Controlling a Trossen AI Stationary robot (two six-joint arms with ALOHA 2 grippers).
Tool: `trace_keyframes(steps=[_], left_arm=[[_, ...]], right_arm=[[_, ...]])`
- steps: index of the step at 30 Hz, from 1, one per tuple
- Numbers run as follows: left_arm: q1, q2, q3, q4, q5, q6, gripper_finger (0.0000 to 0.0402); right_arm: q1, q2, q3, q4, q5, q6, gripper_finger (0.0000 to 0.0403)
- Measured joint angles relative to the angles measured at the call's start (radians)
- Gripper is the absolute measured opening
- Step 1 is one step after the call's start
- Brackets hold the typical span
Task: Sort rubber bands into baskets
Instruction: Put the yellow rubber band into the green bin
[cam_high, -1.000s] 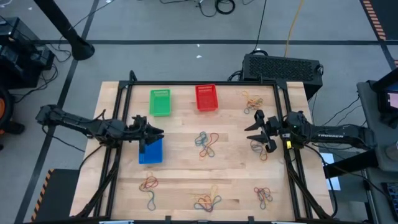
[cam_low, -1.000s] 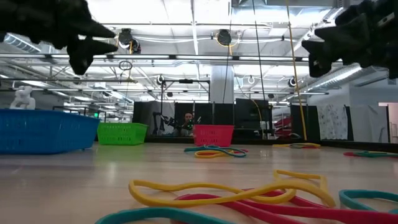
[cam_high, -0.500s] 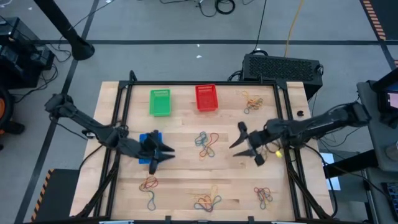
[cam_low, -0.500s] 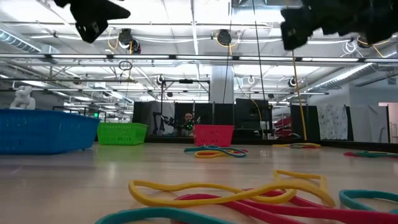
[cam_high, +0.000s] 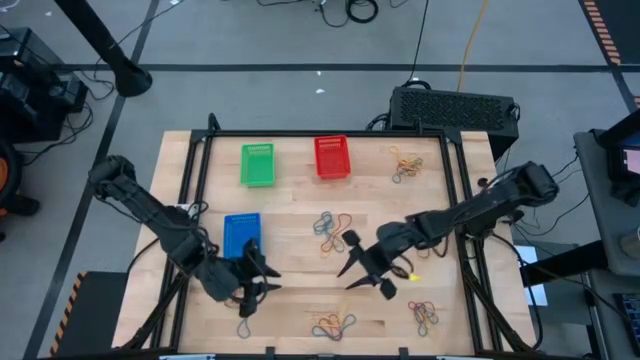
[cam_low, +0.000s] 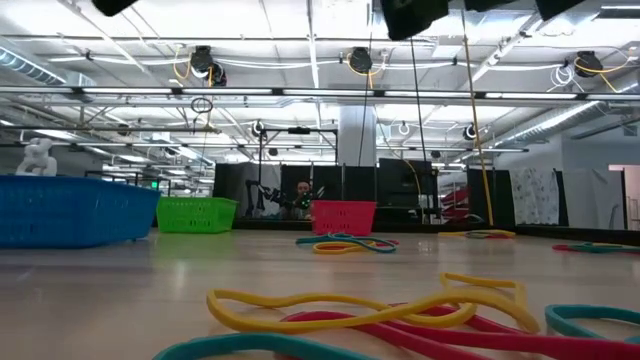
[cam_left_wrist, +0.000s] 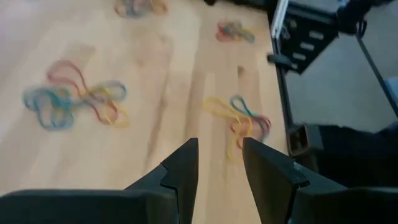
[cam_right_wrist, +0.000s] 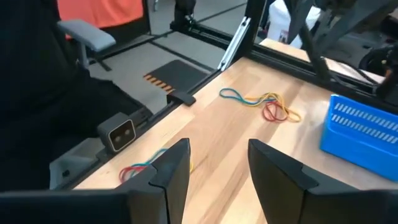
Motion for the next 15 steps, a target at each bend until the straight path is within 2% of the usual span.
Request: trace_keyframes(steps=[8,10,15], left_arm=[[-0.026,0.066,0.001,-0.190,0.163,-0.266,0.0132],[-0.026,0.079,0.001,-0.225,0.210,-0.314,0.0132],[-0.026,0.109,0.001,-0.277,0.310,-0.323,0.0132]], right_arm=[[0.011,0.152,0.064,0.003,0.010,-0.037,0.0155],[0.011,0.185,0.077,0.004,0.068,-0.044,0.0155],[0.010,0.243,0.106,0.002,0.185,-0.047,0.0155]])
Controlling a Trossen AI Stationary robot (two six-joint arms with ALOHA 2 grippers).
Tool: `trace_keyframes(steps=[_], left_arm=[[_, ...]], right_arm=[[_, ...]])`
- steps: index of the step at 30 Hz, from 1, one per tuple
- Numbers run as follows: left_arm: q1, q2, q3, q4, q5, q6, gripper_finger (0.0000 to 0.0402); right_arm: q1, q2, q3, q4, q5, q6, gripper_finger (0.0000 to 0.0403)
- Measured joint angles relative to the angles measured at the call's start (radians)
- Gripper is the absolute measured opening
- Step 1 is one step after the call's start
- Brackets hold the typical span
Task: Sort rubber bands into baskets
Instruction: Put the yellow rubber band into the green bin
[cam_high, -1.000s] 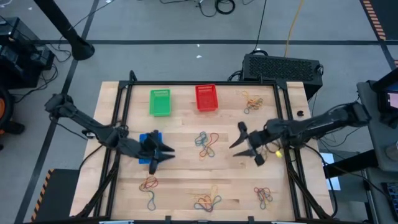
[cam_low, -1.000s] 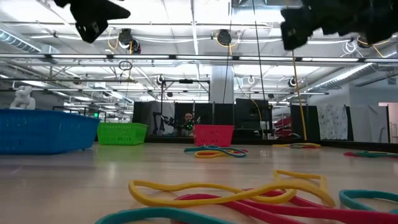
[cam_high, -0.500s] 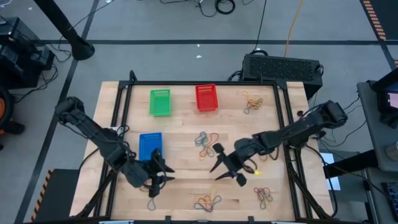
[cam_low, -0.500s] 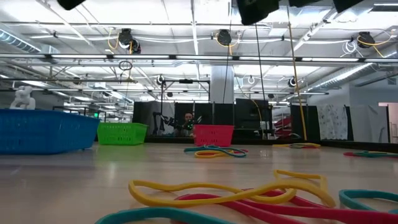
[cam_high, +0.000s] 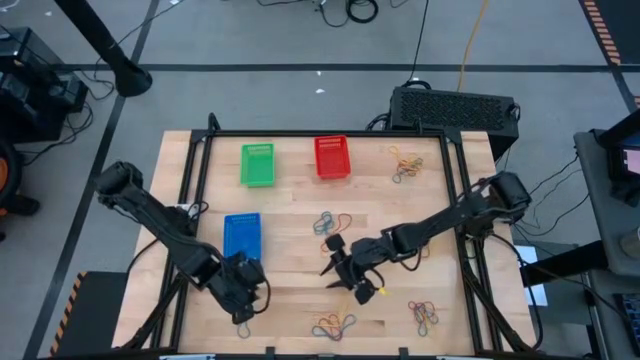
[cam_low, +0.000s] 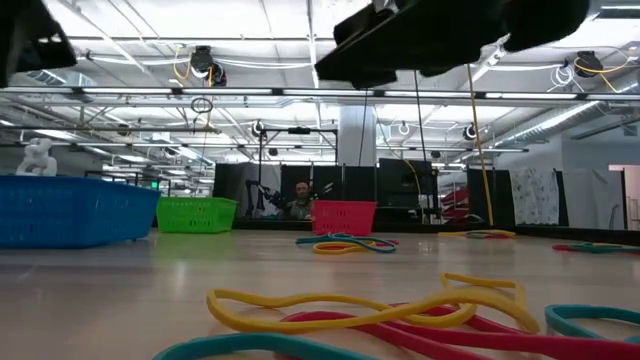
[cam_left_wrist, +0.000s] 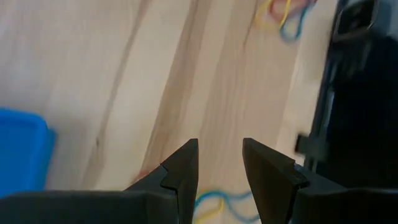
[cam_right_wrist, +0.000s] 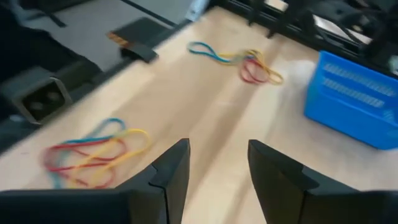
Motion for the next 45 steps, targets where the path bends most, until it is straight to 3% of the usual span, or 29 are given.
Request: trace_keyframes(steps=[4,10,15,26,45], left_arm=[[-0.013,0.030,0.000,-0.003,0.097,0.011,0.0132],[-0.063,0.104,-0.002,-0.036,0.105,0.082,0.0132],[-0.068,0.151,-0.001,-0.067,0.179,0.062,0.0132],[-0.112,0.152,-0.001,-0.200,0.161,0.001,0.0132],[-0.101,0.152,-0.151,-0.098,0.163,-0.076,0.0132]], right_arm=[[-0.001,0.021,0.018,0.000,0.019,-0.004,0.0155],[-0.001,0.021,0.027,0.002,0.019,-0.004,0.0155],[0.000,0.020,0.026,-0.045,0.019,-0.003,0.0155],[0.000,0.020,0.026,-0.160,0.019,-0.003,0.0155],[0.000,0.020,0.026,-0.161,0.019,-0.006,0.0155]])
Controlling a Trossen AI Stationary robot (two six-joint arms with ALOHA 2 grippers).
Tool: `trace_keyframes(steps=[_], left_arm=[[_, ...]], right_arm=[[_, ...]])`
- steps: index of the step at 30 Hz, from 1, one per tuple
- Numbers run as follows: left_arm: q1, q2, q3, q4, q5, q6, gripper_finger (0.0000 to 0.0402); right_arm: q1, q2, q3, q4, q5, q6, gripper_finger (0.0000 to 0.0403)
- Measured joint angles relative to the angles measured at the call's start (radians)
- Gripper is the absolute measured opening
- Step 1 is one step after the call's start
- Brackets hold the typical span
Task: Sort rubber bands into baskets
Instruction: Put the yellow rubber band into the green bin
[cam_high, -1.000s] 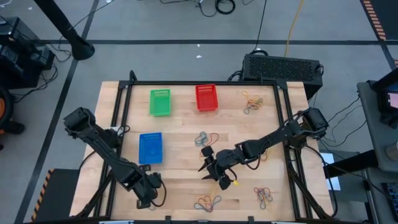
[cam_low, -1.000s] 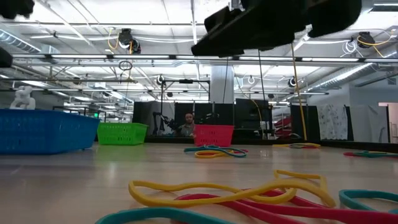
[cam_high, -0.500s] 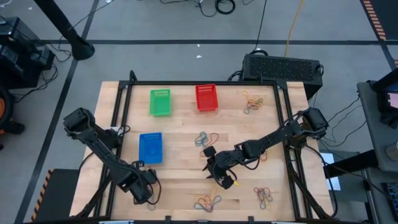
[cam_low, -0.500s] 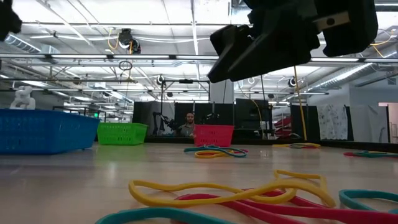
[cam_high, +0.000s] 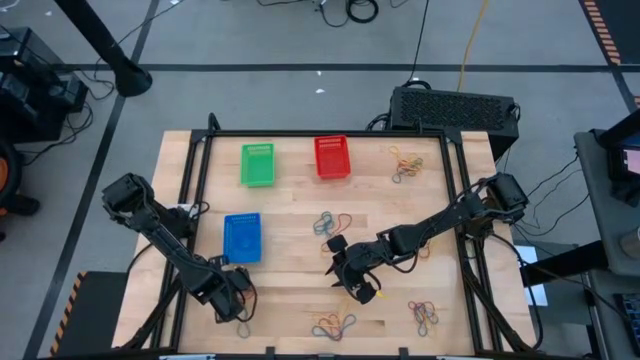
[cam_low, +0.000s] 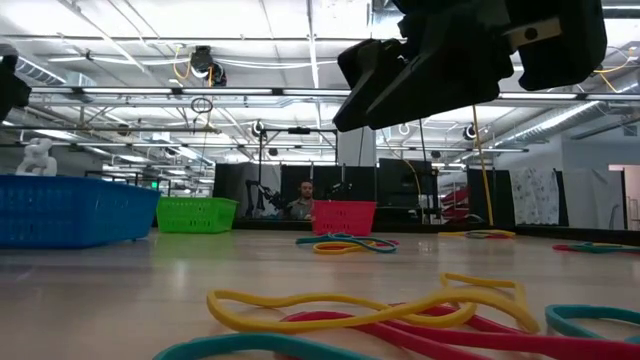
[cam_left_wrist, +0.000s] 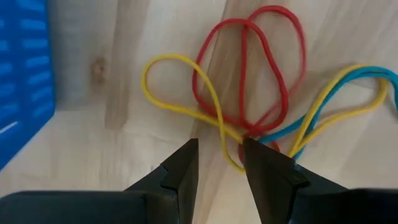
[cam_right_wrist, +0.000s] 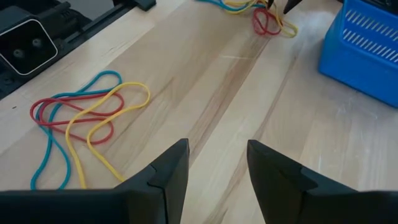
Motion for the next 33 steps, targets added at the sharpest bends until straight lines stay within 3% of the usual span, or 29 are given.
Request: trace_keyframes(steps=[9,17,28,33], left_arm=[[0.000,0.000,-0.006,0.025,0.004,0.000,0.0124],[0.000,-0.007,-0.006,0.023,0.011,0.006,0.0011],[0.000,-0.170,-0.006,0.012,0.007,-0.035,0.0004],[0.000,-0.255,-0.006,0.023,-0.060,-0.055,0.0003]], right_arm=[[0.000,0.000,0.000,0.007,0.000,-0.001,0.0155],[0.000,0.000,0.000,0.007,0.000,-0.001,0.0155],[0.000,-0.007,-0.001,-0.025,0.005,-0.001,0.0155],[0.000,-0.073,-0.001,-0.154,0.115,0.035,0.0155]])
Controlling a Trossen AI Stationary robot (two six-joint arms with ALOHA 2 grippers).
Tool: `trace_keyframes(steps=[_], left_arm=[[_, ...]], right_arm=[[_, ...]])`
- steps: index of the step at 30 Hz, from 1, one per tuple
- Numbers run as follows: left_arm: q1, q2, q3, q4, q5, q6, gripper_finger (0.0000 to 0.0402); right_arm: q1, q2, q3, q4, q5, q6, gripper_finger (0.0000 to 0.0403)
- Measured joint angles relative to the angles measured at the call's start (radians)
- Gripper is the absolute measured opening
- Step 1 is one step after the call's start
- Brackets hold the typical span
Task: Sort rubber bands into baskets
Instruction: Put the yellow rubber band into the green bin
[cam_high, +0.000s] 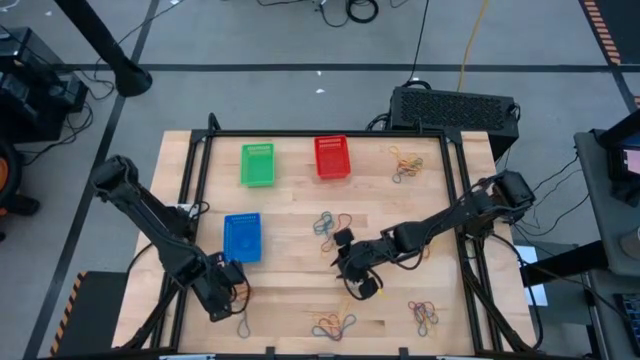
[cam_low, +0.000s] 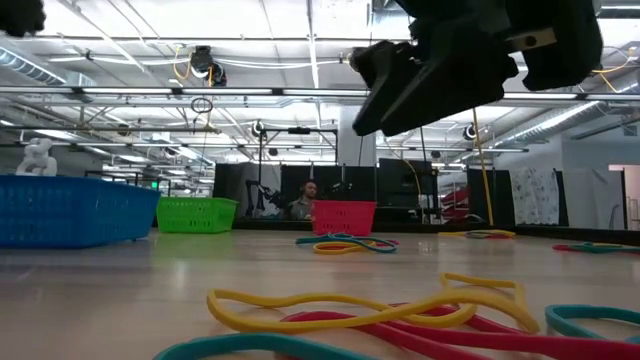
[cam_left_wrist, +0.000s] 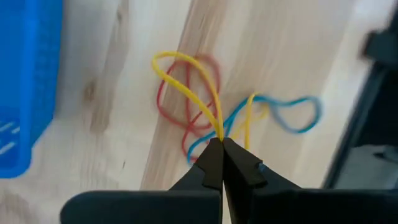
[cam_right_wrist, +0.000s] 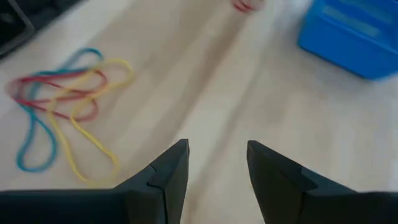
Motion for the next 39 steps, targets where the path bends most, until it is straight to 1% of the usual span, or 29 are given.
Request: trace_keyframes(steps=[4,7,10,15,18,22,27,30,32,36,39], left_arm=[[0.000,-0.055,0.000,0.007,-0.052,0.001,0.0003],[0.000,-0.094,0.000,0.011,-0.113,0.010,0.0002],[0.006,-0.132,0.000,0.049,-0.193,0.061,0.0002],[0.056,-0.186,0.000,0.109,-0.299,0.145,0.0002],[0.094,-0.201,0.000,0.138,-0.301,0.169,0.0002],[0.118,-0.203,0.000,0.187,-0.236,0.238,0.0002],[0.118,-0.203,0.001,0.190,-0.133,0.224,0.0002],[0.109,-0.203,0.001,0.179,-0.081,0.157,0.0002],[0.100,-0.190,0.002,0.136,-0.059,0.084,0.0002],[0.089,-0.133,0.002,0.019,0.070,-0.052,0.0002],[0.087,-0.083,0.002,0.000,0.172,-0.115,0.0002]], right_arm=[[0.000,-0.079,0.000,-0.109,0.044,0.068,0.0155],[0.000,-0.134,0.000,-0.164,0.044,0.117,0.0155],[0.000,-0.176,0.000,-0.209,0.042,0.158,0.0155],[0.000,-0.196,0.000,-0.216,0.040,0.217,0.0155],[0.000,-0.197,0.000,-0.212,0.040,0.243,0.0155],[0.000,-0.195,0.000,-0.209,0.040,0.281,0.0155],[0.000,-0.195,0.000,-0.208,0.039,0.303,0.0155],[0.000,-0.195,0.000,-0.208,0.039,0.305,0.0155],[0.000,-0.194,0.000,-0.208,0.039,0.304,0.0155],[0.000,-0.194,0.000,-0.208,0.039,0.303,0.0155],[0.000,-0.193,0.000,-0.209,0.039,0.298,0.0155]])
